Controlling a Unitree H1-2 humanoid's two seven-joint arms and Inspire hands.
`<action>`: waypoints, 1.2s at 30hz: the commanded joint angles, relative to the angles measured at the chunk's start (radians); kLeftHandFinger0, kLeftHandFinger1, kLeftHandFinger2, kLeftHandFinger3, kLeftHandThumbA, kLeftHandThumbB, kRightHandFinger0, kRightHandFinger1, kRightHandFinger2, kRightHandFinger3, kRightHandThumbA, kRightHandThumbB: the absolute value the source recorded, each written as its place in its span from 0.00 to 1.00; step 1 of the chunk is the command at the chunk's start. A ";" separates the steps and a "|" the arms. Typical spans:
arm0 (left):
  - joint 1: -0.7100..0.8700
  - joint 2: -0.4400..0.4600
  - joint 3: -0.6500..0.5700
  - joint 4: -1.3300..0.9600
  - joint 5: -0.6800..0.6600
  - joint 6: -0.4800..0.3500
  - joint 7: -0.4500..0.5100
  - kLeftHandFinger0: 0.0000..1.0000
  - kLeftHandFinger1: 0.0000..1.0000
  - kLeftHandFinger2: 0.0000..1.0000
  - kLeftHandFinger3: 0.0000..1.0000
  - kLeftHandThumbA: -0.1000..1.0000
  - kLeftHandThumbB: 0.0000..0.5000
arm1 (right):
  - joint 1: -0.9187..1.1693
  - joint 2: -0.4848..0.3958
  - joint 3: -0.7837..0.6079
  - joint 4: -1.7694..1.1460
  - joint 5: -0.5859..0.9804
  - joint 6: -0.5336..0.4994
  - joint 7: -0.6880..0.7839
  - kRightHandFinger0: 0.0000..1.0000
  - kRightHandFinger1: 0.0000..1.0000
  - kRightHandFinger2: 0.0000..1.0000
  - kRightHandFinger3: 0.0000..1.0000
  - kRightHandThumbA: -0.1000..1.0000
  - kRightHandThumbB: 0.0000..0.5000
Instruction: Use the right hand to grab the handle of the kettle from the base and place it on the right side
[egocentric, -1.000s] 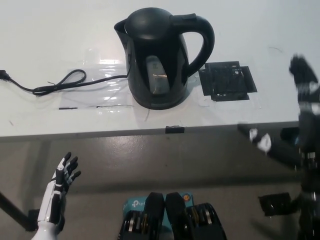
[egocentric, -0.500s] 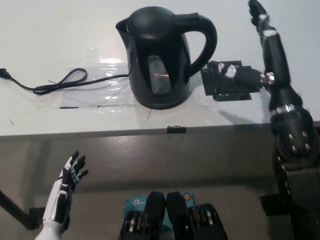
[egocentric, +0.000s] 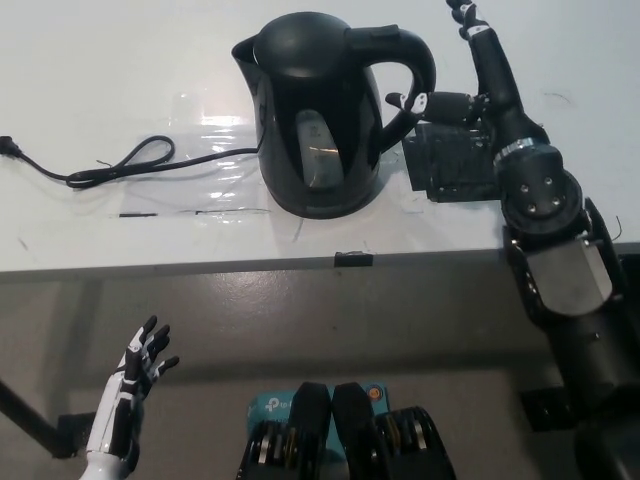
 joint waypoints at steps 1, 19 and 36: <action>-0.014 0.011 -0.005 -0.006 -0.011 -0.062 -0.025 0.93 1.00 1.00 1.00 1.00 1.00 | -0.124 -0.015 0.002 0.118 -0.007 -0.091 -0.066 1.00 1.00 1.00 1.00 1.00 0.61; -0.017 0.010 -0.004 -0.010 -0.022 -0.054 -0.033 0.89 1.00 1.00 1.00 1.00 1.00 | -0.204 -0.016 0.018 0.338 -0.006 -0.168 -0.111 1.00 1.00 1.00 1.00 1.00 0.65; -0.029 0.014 -0.005 -0.008 -0.024 -0.053 -0.038 0.90 1.00 1.00 1.00 1.00 1.00 | -0.258 0.013 0.033 0.406 0.004 -0.196 -0.135 1.00 1.00 1.00 1.00 1.00 0.67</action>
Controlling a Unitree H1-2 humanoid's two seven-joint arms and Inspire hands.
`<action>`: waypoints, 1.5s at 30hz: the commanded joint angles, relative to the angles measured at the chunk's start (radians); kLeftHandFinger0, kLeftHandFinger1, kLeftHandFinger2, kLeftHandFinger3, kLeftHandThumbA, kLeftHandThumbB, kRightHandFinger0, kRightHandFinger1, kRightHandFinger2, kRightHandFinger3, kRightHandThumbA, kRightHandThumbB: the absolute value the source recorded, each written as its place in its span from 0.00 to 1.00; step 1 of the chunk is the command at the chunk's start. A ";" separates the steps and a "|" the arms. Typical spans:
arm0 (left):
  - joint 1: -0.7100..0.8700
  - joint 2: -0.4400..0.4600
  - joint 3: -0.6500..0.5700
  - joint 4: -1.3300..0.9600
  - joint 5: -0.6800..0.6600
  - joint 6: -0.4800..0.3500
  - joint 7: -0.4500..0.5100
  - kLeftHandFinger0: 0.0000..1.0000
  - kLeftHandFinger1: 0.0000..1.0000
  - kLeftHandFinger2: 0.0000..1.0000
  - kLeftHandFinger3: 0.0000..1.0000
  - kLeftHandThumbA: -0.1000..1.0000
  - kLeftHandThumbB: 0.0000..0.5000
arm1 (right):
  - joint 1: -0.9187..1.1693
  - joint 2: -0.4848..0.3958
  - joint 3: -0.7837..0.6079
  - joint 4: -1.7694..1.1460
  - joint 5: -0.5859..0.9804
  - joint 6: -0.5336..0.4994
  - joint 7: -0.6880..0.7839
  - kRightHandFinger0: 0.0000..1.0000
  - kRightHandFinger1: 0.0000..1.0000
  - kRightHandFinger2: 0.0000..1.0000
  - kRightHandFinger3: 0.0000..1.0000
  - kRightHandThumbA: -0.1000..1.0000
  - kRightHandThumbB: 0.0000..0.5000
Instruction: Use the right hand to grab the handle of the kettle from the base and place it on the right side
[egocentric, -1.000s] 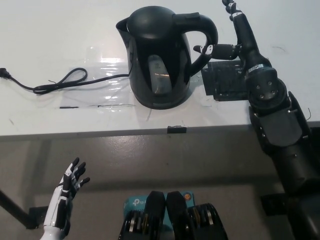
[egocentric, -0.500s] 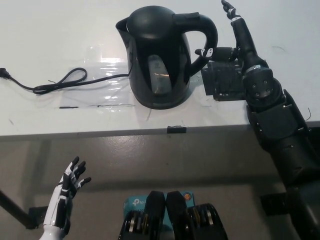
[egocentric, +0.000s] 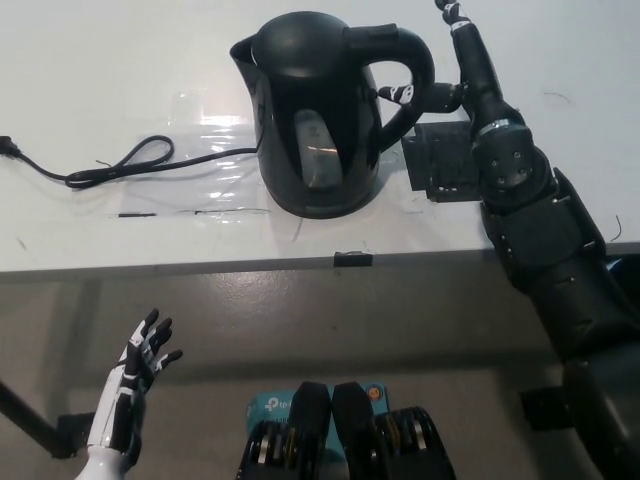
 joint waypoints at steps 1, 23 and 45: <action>-0.014 0.014 -0.005 -0.008 -0.010 -0.041 -0.024 0.89 1.00 1.00 1.00 1.00 1.00 | -0.091 0.003 0.007 0.014 0.006 -0.057 -0.027 1.00 1.00 1.00 1.00 1.00 0.66; -0.026 0.018 -0.002 -0.016 -0.021 -0.025 -0.028 0.86 1.00 1.00 1.00 1.00 1.00 | -0.146 0.002 0.184 0.125 -0.190 -0.101 -0.427 0.00 0.44 0.86 0.90 0.00 0.26; -0.026 0.013 0.005 -0.010 -0.019 -0.030 -0.026 0.85 1.00 1.00 1.00 1.00 1.00 | -0.195 0.020 0.000 0.016 -0.099 -0.193 -0.511 0.20 0.35 0.61 0.69 0.00 0.39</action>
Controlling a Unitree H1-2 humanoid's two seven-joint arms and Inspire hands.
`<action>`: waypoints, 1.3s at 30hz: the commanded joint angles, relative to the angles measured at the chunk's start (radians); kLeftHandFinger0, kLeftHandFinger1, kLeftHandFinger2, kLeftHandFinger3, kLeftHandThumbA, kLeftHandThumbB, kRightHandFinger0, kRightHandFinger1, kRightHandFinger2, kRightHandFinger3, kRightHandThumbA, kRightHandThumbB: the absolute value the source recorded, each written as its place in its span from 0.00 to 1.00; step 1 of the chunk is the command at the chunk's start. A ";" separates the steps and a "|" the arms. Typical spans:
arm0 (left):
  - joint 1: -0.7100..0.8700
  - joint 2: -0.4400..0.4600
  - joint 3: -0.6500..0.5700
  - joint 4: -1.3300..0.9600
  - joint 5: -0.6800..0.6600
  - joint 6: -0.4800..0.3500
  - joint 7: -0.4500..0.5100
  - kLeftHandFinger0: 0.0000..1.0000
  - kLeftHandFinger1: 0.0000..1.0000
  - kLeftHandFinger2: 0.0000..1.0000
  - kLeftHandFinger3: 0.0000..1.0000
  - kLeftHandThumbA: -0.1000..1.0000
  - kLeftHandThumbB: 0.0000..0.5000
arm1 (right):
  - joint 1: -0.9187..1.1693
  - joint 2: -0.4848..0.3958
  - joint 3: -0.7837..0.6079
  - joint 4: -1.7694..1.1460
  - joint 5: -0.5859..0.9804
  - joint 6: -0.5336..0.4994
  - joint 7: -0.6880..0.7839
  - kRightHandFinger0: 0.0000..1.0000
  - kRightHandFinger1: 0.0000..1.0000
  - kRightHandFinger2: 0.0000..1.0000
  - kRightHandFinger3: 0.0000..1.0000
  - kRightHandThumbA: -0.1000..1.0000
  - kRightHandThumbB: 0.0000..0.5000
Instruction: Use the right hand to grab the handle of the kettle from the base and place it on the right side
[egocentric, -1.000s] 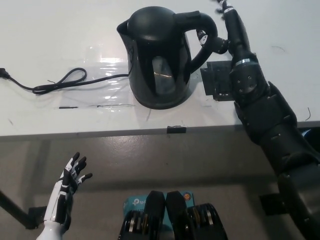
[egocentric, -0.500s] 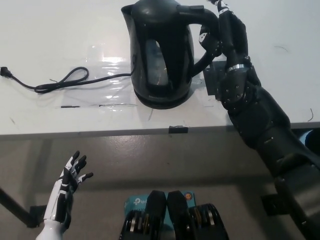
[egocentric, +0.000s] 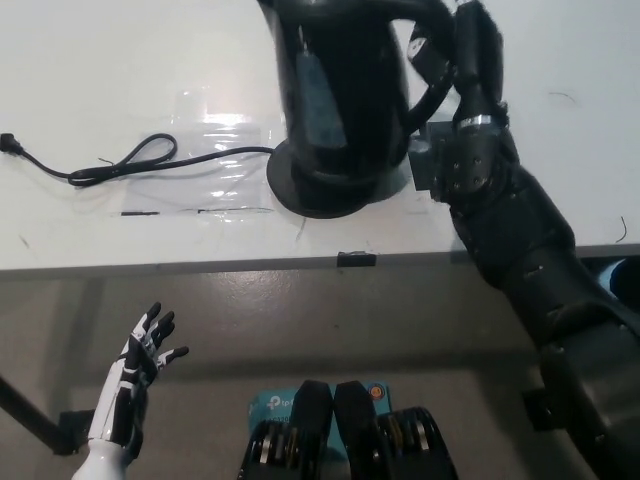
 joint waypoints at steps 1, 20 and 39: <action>-0.009 0.013 0.001 -0.015 -0.003 -0.025 -0.012 0.85 1.00 1.00 1.00 1.00 1.00 | -0.120 -0.031 -0.052 -0.146 0.020 -0.079 -0.118 0.01 0.07 0.31 0.50 0.00 0.31; 0.015 0.012 0.011 -0.009 -0.008 -0.031 -0.012 0.84 1.00 1.00 1.00 1.00 1.00 | -0.053 -0.149 -0.113 -0.186 0.038 -0.111 -0.093 0.00 0.00 0.48 0.56 0.00 0.28; 0.010 0.009 0.010 0.003 0.004 -0.043 -0.007 0.85 1.00 1.00 1.00 1.00 1.00 | -0.037 -0.171 -0.106 0.114 0.080 -0.212 -0.114 0.00 0.14 0.60 0.60 0.00 0.26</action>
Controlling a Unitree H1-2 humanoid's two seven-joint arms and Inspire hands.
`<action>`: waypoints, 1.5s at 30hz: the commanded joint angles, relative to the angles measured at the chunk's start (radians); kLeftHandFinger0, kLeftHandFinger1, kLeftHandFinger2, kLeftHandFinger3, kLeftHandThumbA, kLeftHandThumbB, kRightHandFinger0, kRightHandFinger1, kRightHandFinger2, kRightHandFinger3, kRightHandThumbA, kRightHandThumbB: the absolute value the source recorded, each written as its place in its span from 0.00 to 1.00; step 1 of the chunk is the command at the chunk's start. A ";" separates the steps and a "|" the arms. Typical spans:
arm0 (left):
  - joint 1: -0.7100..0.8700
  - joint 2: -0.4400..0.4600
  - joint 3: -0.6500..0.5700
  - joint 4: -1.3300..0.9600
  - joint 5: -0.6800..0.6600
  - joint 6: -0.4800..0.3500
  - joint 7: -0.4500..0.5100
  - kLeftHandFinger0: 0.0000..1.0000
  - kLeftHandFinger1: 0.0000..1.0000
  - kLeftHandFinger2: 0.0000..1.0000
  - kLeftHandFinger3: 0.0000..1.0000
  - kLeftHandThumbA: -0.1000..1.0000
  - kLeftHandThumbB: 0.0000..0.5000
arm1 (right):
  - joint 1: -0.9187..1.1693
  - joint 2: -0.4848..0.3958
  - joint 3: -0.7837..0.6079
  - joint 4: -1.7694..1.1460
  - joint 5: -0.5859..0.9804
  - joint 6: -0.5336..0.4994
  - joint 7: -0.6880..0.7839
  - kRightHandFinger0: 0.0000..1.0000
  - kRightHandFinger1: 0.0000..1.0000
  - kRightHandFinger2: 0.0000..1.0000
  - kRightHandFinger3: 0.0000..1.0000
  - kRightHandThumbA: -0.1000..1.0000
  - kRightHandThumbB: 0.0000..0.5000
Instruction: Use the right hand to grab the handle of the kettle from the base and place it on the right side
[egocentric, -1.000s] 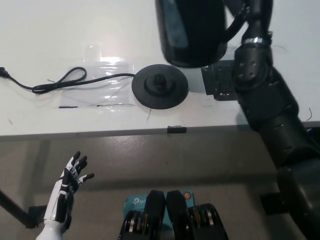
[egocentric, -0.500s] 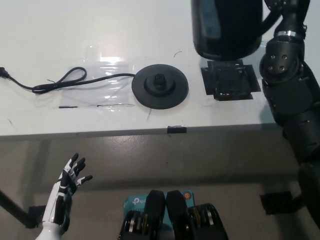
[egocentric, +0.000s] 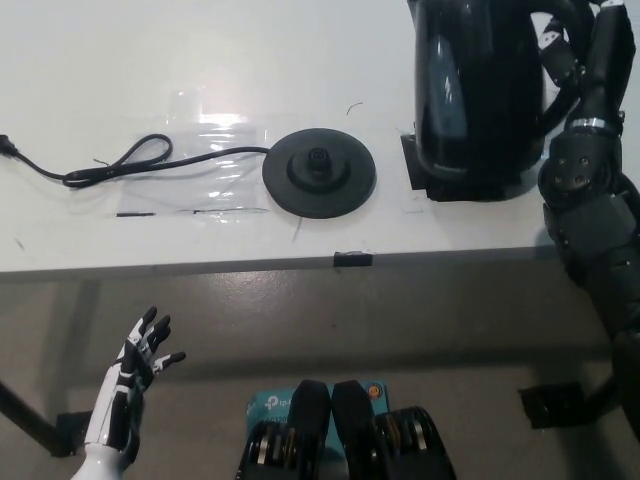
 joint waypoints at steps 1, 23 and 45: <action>0.003 0.009 0.002 -0.007 0.004 -0.037 -0.003 0.85 1.00 1.00 1.00 1.00 1.00 | -0.065 -0.017 -0.001 0.012 0.041 -0.125 -0.043 0.00 0.13 0.59 0.60 0.00 0.26; 0.003 0.014 0.014 -0.008 -0.023 -0.046 -0.013 0.79 1.00 1.00 1.00 1.00 1.00 | 0.191 -0.008 0.009 -0.184 0.211 -0.125 0.329 1.00 1.00 1.00 1.00 0.51 0.82; 0.000 0.021 0.022 0.007 -0.027 -0.068 -0.013 0.76 1.00 1.00 1.00 1.00 1.00 | 0.402 -0.095 -0.125 -0.840 0.783 0.129 0.887 1.00 1.00 1.00 1.00 0.82 1.00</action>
